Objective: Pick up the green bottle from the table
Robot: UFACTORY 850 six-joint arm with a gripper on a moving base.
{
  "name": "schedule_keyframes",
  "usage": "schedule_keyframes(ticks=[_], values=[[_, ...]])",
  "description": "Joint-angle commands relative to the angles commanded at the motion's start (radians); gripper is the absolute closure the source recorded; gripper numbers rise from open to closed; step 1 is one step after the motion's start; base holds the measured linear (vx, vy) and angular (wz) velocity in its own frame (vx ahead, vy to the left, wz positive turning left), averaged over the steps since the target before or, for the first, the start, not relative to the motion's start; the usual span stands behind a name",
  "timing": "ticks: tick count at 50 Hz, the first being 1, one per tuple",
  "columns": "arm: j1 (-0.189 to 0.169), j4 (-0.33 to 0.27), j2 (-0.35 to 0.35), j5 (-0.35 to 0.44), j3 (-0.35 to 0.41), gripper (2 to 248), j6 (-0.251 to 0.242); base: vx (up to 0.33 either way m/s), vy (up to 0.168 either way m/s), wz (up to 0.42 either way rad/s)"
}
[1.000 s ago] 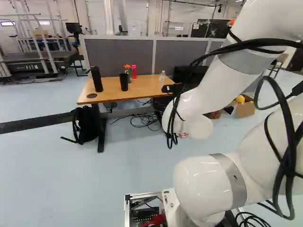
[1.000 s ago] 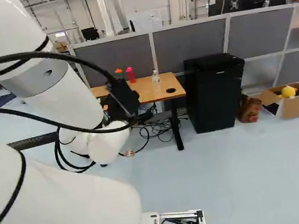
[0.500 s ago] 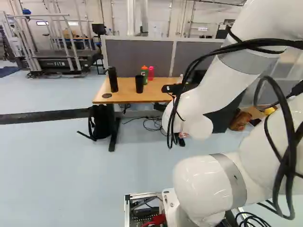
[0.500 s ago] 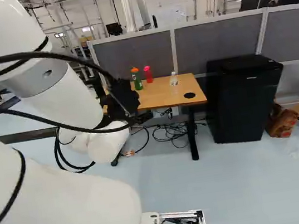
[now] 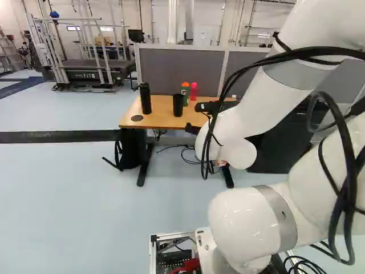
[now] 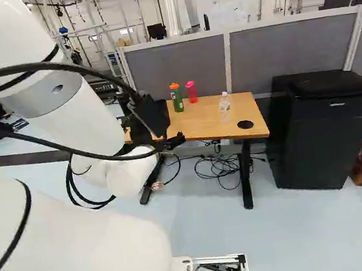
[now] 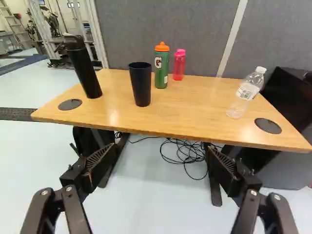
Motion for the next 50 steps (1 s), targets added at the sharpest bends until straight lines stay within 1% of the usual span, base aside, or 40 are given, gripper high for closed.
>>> schedule_keyframes(ticks=[26, 50], values=[[0.0, 0.0, 0.0, 0.0, 0.0, 3, 0.0, 0.196, -0.066, -0.009], [0.0, 0.0, 0.0, 0.0, 0.0, 3, 0.0, 0.138, -0.031, -0.011]])
